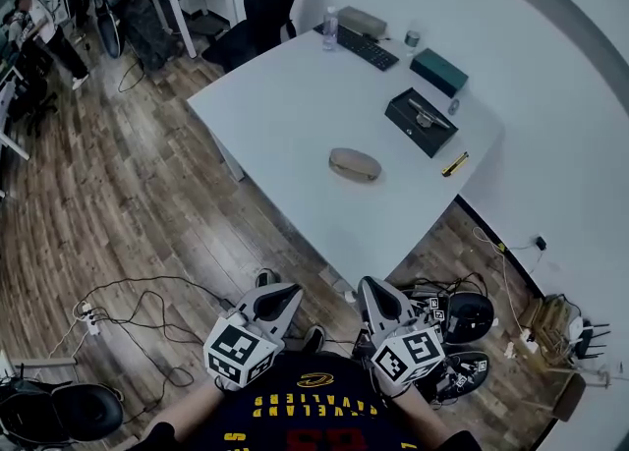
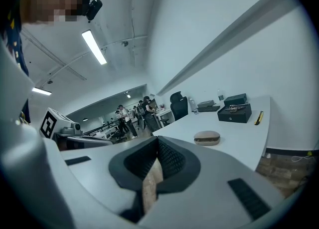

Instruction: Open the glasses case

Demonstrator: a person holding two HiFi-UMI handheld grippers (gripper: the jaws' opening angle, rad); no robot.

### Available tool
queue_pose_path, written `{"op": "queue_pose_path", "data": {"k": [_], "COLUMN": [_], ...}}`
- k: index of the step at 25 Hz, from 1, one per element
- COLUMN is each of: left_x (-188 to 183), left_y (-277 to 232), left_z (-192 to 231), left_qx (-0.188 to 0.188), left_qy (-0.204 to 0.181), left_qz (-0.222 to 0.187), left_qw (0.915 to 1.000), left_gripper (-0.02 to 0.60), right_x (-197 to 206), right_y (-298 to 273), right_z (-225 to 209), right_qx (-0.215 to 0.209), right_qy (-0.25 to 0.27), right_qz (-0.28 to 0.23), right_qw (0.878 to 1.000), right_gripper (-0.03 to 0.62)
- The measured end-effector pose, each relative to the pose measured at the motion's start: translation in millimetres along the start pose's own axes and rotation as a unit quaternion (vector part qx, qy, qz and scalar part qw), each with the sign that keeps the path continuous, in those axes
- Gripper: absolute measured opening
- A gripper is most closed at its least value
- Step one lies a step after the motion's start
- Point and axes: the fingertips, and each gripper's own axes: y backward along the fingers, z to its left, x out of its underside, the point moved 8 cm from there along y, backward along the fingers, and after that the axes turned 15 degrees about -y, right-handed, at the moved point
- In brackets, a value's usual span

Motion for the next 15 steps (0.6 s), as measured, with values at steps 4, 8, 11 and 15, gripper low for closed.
{"op": "queue_pose_path", "data": {"k": [4, 8, 11, 15], "left_x": [-2, -7, -13, -13], "left_y": [-16, -32, -43, -54], "left_z": [26, 67, 102, 147], "left_qx": [0.030, 0.057, 0.074, 0.104], "left_qy": [-0.009, -0.014, -0.027, -0.054], "left_qz": [-0.004, -0.008, -0.009, -0.008], "left_qw": [0.9995, 0.9983, 0.9969, 0.9931], "left_gripper": [0.015, 0.015, 0.015, 0.015], "right_x": [-4, -12, -21, -28], "right_y": [-18, -45, -72, -103], "right_z": [-7, -13, -13, -11], "right_qx": [0.029, 0.065, 0.089, 0.128], "right_qy": [-0.004, -0.013, -0.013, -0.017], "right_qz": [-0.010, -0.027, -0.040, -0.061], "right_qw": [1.000, 0.997, 0.995, 0.990], "right_gripper": [0.009, 0.009, 0.009, 0.009]}}
